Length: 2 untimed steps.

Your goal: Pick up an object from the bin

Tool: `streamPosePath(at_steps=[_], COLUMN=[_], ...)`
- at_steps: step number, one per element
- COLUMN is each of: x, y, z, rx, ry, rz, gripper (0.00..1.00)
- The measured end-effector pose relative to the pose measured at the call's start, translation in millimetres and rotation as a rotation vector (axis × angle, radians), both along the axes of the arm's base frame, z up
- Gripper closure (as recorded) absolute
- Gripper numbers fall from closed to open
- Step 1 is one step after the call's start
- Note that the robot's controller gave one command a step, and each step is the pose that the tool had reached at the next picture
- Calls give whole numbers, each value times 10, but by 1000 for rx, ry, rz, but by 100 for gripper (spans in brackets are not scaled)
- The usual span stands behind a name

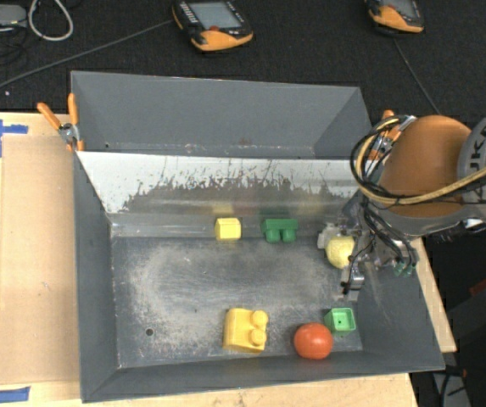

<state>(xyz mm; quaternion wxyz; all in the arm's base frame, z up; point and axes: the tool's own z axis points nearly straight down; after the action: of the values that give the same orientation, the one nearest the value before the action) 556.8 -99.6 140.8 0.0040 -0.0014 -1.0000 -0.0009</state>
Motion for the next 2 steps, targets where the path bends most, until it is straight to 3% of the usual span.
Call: streamPosePath(at_steps=[1, 2], x=[15, -608], y=[5, -561], z=[45, -756], rx=[-1, 1], ry=[-7, 8], rz=[4, -50], gripper=[0, 0])
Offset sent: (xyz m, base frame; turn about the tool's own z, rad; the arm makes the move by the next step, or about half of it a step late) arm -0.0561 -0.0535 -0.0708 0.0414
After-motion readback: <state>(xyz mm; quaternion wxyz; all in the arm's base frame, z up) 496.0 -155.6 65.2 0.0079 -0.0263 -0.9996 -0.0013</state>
